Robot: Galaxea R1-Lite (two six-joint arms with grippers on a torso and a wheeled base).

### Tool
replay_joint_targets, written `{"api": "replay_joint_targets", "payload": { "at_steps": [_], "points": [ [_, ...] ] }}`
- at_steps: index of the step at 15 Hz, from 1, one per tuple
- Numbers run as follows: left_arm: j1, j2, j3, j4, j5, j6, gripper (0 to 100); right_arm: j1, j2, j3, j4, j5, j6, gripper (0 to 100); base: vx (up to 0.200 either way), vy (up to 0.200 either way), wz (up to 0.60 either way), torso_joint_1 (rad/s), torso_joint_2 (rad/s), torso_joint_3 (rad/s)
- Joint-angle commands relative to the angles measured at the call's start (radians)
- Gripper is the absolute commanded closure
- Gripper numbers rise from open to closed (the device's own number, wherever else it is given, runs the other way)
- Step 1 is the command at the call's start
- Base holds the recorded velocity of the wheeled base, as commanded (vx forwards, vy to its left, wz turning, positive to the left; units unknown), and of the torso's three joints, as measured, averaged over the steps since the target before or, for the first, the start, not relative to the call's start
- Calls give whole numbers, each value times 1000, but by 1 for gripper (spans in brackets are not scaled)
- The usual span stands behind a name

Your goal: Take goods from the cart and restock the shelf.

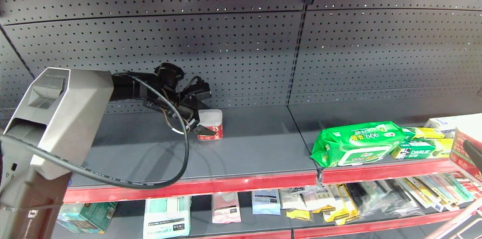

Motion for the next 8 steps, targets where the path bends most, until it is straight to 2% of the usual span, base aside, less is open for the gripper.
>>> {"api": "replay_joint_targets", "payload": {
  "at_steps": [1, 8],
  "points": [
    [1, 12, -18, -1, -1, 0, 0, 1, 0, 0, 0, 0, -1, 100, 0, 0, 0, 0, 0, 0],
    [1, 26, -30, -1, 1, 5, 0, -6, 1, 0, 0, -3, -1, 100, 0, 0, 0, 0, 0, 0]
  ]
}}
